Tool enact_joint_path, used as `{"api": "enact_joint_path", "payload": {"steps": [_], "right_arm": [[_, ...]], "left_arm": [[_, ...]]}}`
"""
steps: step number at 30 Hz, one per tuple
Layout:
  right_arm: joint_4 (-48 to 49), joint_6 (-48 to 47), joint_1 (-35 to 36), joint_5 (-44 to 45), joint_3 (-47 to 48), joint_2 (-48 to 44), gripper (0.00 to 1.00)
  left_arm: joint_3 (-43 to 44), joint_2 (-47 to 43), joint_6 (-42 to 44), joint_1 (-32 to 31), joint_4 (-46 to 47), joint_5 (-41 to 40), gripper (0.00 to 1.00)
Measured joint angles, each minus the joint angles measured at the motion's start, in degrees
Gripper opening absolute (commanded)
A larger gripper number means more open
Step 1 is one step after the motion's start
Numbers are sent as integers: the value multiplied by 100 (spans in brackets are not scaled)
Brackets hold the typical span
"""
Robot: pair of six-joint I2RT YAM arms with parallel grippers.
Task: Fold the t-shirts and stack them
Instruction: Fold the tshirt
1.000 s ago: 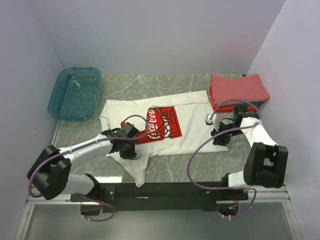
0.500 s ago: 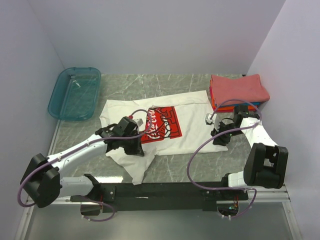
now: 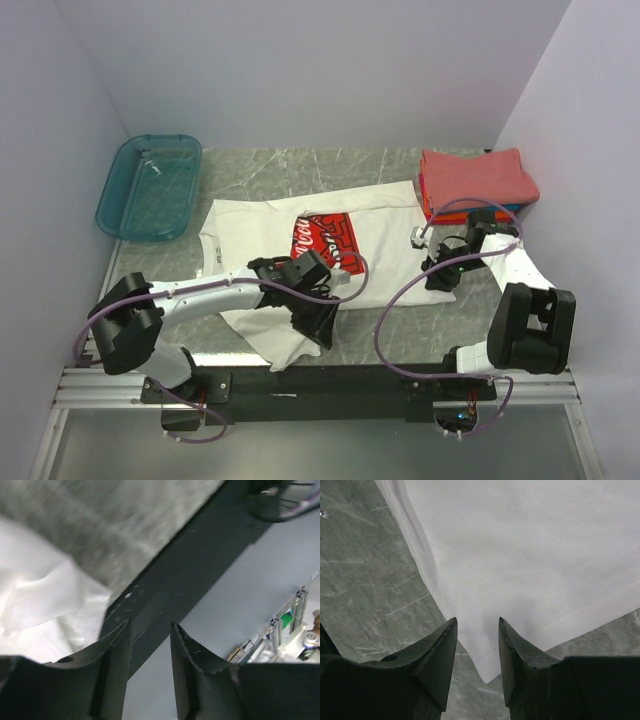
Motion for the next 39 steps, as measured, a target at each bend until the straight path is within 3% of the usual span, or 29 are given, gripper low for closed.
{"api": "enact_joint_path", "payload": {"steps": [3, 7, 14, 18, 23, 27, 32, 39], "right_arm": [[0, 0, 0, 0, 0, 24, 46], [0, 0, 0, 0, 0, 35, 46], [0, -2, 0, -46, 4, 76, 46], [-9, -2, 0, -136, 37, 118, 46], [-129, -66, 24, -240, 116, 127, 48], [-361, -380, 328, -374, 114, 37, 59], [-181, -531, 2181, -584, 61, -566, 73], [1152, 133, 5233, -525, -37, -1088, 70]], "left_arm": [[474, -46, 96, -201, -201, -149, 44], [643, -538, 199, -372, -616, -918, 58], [-229, -1578, -564, -389, -1381, -2267, 59], [-970, -1746, -905, -389, -1425, -2437, 58], [-1075, -1349, -1060, -387, -1261, -2568, 59], [-1091, -1550, -1102, -391, -1231, -2573, 66], [-1172, -2514, -1318, -391, -1196, -2531, 71], [-2070, -3602, -2238, -391, -1104, -2339, 71]]}}
